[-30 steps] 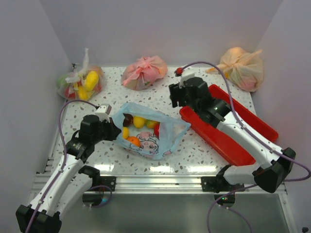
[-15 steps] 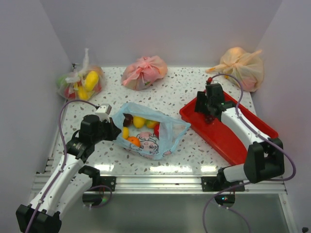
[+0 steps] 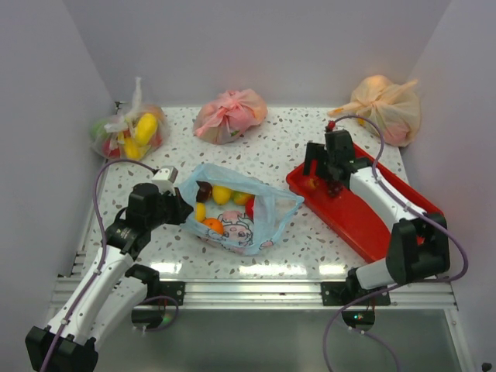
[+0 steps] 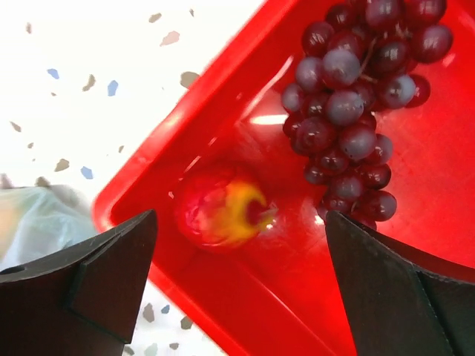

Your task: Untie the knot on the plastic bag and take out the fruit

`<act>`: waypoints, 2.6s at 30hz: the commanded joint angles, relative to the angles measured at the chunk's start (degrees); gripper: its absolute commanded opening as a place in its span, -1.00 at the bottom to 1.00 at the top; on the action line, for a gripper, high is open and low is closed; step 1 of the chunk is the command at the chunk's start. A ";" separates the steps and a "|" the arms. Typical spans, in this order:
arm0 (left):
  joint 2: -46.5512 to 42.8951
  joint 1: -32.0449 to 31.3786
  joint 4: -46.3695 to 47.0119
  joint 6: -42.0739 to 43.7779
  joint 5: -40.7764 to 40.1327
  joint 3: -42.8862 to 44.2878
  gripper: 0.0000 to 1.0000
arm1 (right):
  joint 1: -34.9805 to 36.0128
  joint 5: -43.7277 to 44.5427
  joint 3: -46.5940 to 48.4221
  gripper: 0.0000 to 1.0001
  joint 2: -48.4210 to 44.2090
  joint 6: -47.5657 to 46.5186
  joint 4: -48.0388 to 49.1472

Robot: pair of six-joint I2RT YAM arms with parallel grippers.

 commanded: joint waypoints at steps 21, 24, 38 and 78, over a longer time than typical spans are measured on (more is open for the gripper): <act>-0.48 0.49 2.75 0.20 0.04 -0.15 -1.00 | 40.09 -10.51 28.58 0.89 7.81 -20.42 -16.48; -0.75 0.49 2.66 0.28 0.13 -0.15 -1.00 | 40.37 -10.96 27.62 0.89 11.34 -20.42 -16.39; -0.75 0.49 2.75 0.20 0.22 -0.15 -1.00 | 39.75 0.38 24.19 0.96 22.16 -24.47 -16.74; -0.66 0.40 2.66 0.28 -0.13 -0.15 -1.00 | 34.31 -10.20 16.54 0.25 -2.43 -21.22 1.45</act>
